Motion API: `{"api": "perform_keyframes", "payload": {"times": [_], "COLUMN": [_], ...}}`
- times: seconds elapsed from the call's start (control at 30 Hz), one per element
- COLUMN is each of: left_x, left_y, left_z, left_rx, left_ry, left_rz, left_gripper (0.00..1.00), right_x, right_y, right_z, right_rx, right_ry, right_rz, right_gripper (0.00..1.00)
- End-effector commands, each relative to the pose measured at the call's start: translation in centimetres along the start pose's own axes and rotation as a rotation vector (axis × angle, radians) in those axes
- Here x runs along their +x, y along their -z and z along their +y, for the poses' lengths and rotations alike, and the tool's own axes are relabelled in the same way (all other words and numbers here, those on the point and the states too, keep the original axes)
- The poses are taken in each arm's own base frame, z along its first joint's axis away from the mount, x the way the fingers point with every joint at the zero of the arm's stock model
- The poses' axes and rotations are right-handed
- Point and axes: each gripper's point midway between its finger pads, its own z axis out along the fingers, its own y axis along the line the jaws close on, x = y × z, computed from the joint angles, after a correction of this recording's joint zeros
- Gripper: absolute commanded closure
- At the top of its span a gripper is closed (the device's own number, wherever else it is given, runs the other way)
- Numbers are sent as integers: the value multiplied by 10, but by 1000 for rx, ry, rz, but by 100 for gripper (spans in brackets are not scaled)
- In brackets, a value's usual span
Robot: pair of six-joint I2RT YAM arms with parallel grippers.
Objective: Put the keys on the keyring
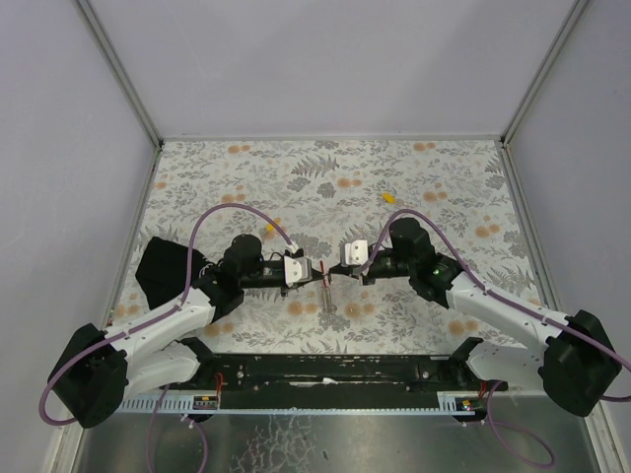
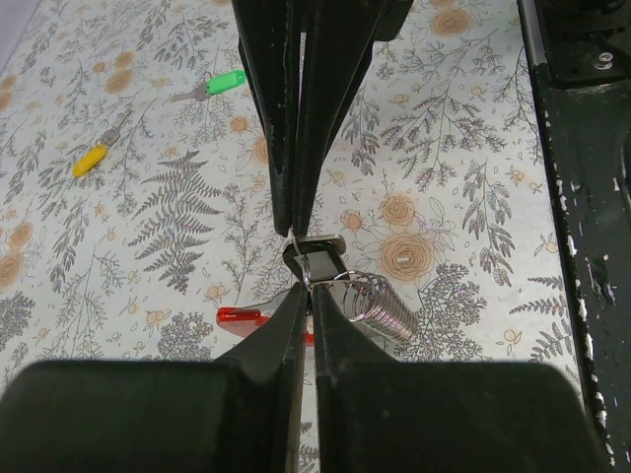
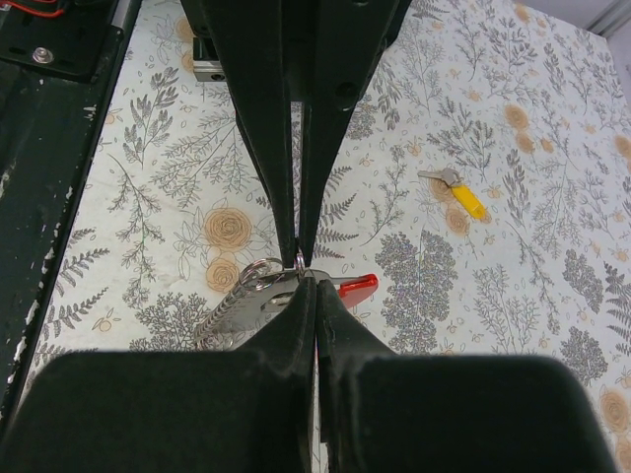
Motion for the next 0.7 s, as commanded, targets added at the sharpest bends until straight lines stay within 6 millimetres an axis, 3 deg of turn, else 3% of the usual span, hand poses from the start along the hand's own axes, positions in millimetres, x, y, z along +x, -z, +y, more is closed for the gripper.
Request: {"api": "perform_keyframes", "payload": {"times": [0.0, 0.67], "left_x": [-16, -23], "left_y": [-2, 0], "left_z": [-1, 6], "left_rx": [22, -26], "left_ry": [-10, 32], "left_rz": [-47, -65], "left_gripper": [100, 100], "right_x": [-17, -11], "right_y": [-6, -12], "right_z": [-1, 3], "right_rx": [-29, 8], "right_ry": [40, 55], "right_rz": [-36, 16], "right_gripper": [100, 100]}}
